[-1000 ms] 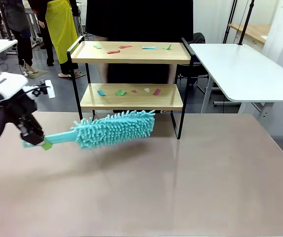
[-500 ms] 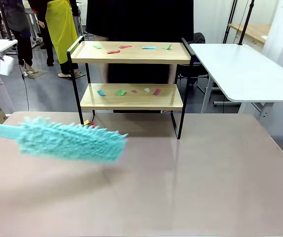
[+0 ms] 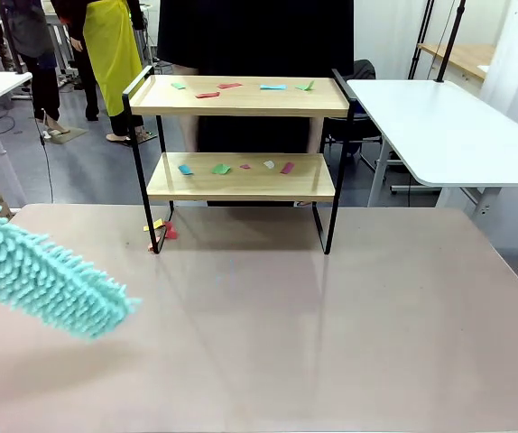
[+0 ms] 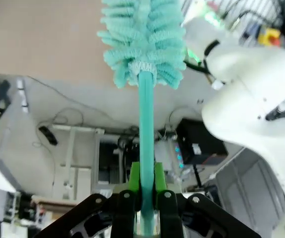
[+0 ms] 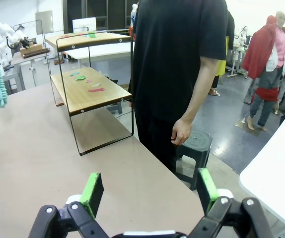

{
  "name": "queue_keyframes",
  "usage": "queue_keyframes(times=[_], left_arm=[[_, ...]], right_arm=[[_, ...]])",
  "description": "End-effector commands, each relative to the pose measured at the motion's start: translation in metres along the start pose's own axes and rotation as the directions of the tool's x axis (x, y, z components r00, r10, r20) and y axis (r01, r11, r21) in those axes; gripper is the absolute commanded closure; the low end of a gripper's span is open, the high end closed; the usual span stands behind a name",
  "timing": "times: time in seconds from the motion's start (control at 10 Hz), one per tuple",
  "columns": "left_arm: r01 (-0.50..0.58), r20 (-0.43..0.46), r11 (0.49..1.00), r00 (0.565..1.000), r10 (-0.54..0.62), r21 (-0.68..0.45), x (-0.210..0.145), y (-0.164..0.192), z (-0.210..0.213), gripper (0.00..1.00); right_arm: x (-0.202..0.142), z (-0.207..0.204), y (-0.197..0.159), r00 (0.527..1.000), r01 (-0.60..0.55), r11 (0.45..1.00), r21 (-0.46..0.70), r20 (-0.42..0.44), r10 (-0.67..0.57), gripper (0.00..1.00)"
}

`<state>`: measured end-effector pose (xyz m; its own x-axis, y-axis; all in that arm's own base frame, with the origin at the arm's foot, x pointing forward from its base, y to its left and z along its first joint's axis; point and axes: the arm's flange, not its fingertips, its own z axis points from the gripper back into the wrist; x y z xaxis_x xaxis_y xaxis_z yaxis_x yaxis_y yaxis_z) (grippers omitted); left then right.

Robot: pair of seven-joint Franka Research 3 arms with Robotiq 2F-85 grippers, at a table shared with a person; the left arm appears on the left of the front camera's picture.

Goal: Clean the shelf.
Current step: Clean the specific section of the Shelf indicated by the human with the Duster.

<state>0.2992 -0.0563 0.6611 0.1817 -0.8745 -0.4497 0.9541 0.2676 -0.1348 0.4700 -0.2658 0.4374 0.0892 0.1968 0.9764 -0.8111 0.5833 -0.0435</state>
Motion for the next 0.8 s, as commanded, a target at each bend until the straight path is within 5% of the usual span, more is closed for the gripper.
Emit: queue_keyframes(times=[0.0,0.7], left_arm=[[0.078,-0.092,0.997,0.993,-0.079,-0.016,0.0,0.005,0.006,0.87],[0.057,-0.078,0.998,0.995,-0.058,-0.024,0.014,0.008,0.0,0.87]], right_arm=[[0.003,-0.001,0.0,1.0,-0.006,1.0,0.0,0.004,0.006,0.0],[0.003,-0.001,0.0,1.0,-0.006,1.0,0.0,0.004,0.006,0.0]])
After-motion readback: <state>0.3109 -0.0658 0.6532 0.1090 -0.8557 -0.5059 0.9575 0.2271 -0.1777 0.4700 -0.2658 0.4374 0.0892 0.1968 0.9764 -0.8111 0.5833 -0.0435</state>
